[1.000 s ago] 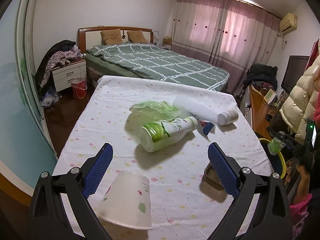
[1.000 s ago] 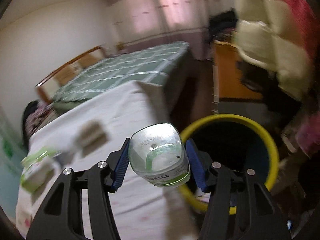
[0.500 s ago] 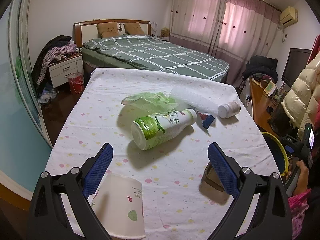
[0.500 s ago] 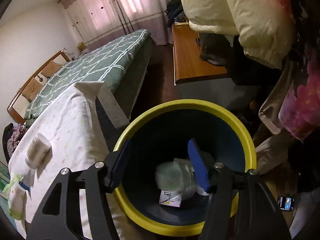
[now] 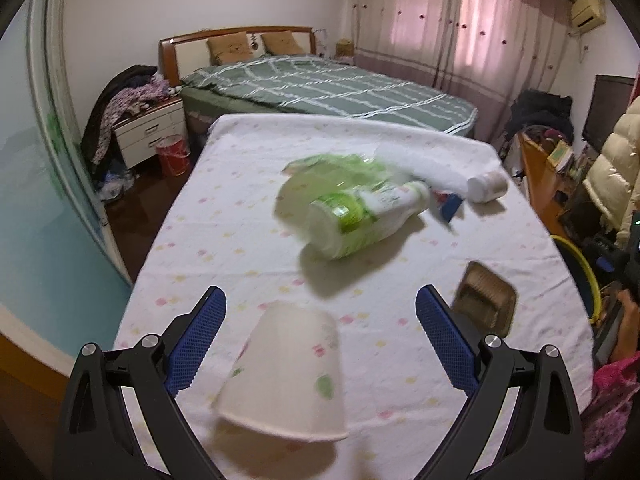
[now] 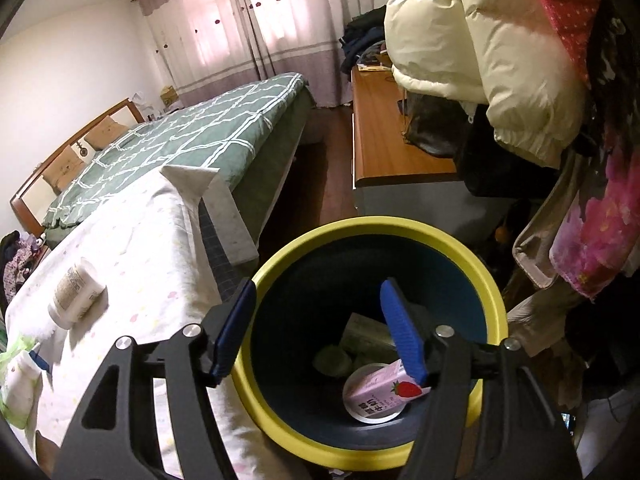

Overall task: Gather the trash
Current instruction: 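Move the left tool to the upside-down white paper cup and grasp it, then carry the white paper cup over the bin and open the left tool, then move the right tool to the white foam packing sheet and grasp it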

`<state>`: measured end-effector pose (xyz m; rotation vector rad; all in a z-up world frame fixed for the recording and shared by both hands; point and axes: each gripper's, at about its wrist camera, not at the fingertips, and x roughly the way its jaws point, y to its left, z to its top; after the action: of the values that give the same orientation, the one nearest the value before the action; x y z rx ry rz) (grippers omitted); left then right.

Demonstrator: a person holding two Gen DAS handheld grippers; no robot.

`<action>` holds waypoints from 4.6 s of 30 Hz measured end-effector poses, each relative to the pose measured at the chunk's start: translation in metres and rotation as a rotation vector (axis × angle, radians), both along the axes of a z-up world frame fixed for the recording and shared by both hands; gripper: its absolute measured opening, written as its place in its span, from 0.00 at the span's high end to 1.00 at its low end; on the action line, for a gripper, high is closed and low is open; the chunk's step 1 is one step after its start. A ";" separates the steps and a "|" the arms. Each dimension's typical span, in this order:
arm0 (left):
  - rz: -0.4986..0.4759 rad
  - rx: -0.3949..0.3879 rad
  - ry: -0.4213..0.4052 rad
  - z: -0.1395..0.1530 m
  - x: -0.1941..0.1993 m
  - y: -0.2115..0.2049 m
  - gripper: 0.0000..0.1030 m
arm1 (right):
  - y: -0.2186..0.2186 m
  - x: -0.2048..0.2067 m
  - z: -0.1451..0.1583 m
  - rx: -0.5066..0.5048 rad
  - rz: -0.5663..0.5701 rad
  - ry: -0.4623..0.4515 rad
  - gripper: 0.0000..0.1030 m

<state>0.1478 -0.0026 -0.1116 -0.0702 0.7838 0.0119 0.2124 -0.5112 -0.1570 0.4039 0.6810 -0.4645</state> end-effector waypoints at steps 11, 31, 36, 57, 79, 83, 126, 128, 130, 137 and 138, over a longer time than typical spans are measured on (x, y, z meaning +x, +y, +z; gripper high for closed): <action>0.007 0.066 0.132 -0.026 -0.002 0.013 0.10 | 0.007 0.006 0.000 -0.033 0.024 0.022 0.40; -0.100 0.076 0.238 -0.040 0.018 -0.003 0.34 | 0.012 0.006 0.002 -0.024 0.064 -0.007 0.40; -0.145 0.066 0.193 -0.021 0.019 -0.022 0.34 | 0.014 -0.004 0.002 -0.004 0.088 -0.020 0.40; -0.625 -0.006 0.044 0.039 0.078 -0.264 0.34 | -0.033 -0.071 0.010 -0.022 0.034 -0.024 0.40; -0.839 0.044 0.162 -0.022 0.109 -0.476 0.33 | -0.090 -0.115 -0.014 0.000 -0.051 0.016 0.40; -0.831 0.054 0.170 -0.031 0.112 -0.489 0.28 | -0.095 -0.119 -0.015 0.000 -0.062 0.022 0.40; -0.032 -0.140 -0.126 0.033 0.124 0.040 0.05 | 0.207 0.067 0.028 -0.038 0.578 0.037 0.40; -0.011 -0.157 -0.122 0.025 0.130 0.052 0.05 | 0.226 0.077 0.030 -0.045 0.630 0.043 0.40; -0.005 -0.162 -0.120 0.017 0.136 0.053 0.05 | 0.240 0.085 0.031 -0.066 0.660 0.056 0.40; -0.005 -0.155 -0.118 0.001 0.147 0.047 0.05 | 0.287 0.131 0.041 -0.150 0.790 0.055 0.40; -0.002 -0.156 -0.121 0.000 0.146 0.048 0.05 | 0.293 0.136 0.040 -0.164 0.803 0.057 0.40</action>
<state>0.2941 0.0457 -0.1114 -0.2167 0.6624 -0.0550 0.3481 -0.2179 -0.1168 -0.0557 0.7915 0.2320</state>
